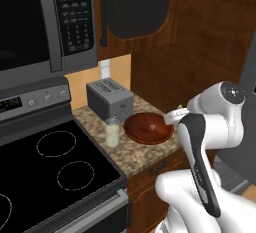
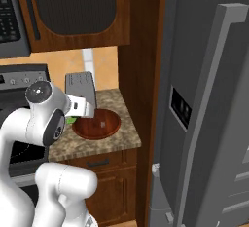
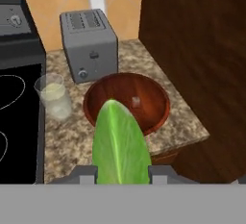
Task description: Grab a lemon wedge from the fridge and one ice cube from the ice bowl, and put them in the glass of lemonade.
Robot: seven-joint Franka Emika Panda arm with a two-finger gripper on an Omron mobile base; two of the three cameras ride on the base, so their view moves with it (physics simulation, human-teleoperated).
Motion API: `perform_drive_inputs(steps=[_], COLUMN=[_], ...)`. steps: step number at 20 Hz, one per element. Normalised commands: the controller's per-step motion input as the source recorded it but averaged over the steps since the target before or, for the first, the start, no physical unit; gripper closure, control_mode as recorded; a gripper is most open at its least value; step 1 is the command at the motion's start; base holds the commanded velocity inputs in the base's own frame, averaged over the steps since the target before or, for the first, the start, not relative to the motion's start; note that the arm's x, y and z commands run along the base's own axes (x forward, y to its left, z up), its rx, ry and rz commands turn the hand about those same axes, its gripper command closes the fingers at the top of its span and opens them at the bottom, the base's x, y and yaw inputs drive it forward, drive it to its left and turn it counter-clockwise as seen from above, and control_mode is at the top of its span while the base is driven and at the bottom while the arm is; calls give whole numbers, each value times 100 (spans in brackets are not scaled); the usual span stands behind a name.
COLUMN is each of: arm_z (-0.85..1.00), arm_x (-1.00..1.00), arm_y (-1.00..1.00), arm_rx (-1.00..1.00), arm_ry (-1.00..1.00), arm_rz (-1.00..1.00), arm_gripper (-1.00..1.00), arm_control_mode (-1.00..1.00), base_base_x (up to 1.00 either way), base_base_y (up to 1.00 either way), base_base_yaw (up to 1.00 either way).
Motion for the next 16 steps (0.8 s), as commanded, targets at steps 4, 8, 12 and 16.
perform_drive_inputs(steps=[4, 8, 12, 16], arm_z=[-5, 0, -2, -21], arm_x=[0, 0, 8, 20], arm_y=[20, 38, 42, 9], arm_rx=[-28, -44, -52, -45], arm_ry=[12, 17, 20, 2], arm_rz=[59, 58, 53, 57], arm_gripper=[100, 100, 100, 100], arm_control_mode=[-100, -100, -100, -100], base_base_x=[0, 0, 0, 0], base_base_y=[0, 0, 0, 0], base_base_yaw=[0, 0, 0, 0])
